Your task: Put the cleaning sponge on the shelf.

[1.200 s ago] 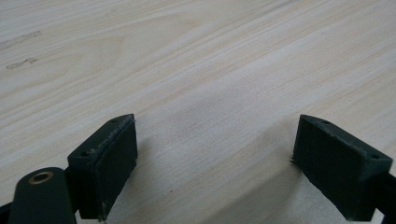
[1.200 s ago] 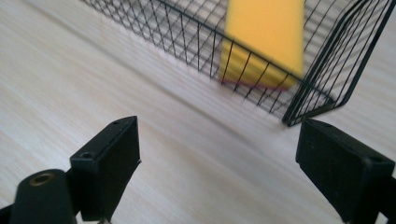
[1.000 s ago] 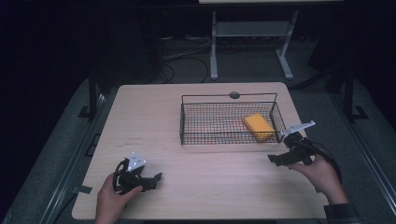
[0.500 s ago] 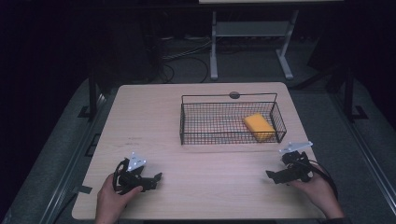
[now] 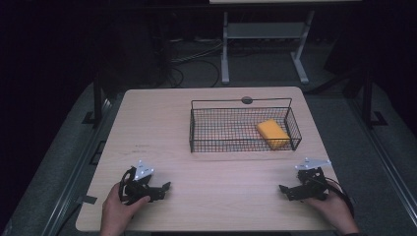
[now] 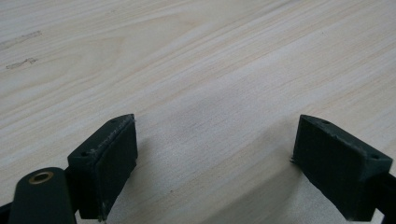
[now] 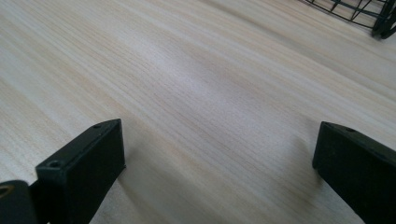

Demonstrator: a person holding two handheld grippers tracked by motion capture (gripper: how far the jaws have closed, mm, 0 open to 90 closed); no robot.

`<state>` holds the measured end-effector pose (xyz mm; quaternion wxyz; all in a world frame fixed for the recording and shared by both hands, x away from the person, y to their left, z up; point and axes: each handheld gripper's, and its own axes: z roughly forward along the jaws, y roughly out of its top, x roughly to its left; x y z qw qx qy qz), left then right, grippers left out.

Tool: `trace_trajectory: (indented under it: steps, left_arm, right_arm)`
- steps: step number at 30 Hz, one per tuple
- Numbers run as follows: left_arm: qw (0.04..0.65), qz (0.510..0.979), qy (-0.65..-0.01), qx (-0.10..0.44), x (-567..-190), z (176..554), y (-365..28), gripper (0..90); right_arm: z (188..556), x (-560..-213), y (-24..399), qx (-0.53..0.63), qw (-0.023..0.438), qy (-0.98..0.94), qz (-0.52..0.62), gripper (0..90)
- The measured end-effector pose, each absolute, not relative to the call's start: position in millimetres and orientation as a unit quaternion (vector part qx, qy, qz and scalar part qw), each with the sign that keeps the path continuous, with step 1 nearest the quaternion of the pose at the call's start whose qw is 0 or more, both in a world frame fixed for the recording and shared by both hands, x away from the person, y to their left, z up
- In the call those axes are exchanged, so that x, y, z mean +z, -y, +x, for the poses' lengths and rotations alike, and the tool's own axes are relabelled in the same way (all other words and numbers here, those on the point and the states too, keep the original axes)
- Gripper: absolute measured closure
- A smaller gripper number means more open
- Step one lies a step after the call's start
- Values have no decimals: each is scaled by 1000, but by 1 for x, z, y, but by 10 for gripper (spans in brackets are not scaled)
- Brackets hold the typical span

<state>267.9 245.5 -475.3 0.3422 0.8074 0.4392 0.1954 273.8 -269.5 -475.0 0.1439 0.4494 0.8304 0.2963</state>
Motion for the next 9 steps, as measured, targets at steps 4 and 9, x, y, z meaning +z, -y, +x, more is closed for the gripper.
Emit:
trace_trajectory:
  steps: [4, 9]
  left_arm:
    - [342, 807, -439, 195, -475, 268, -245, 128]
    - [342, 807, -439, 195, -475, 268, -245, 129]
  right_arm:
    - [271, -478, 272, 315, 151, -824, 445, 15]
    - [270, -480, 273, 325, 156, -822, 440, 15]
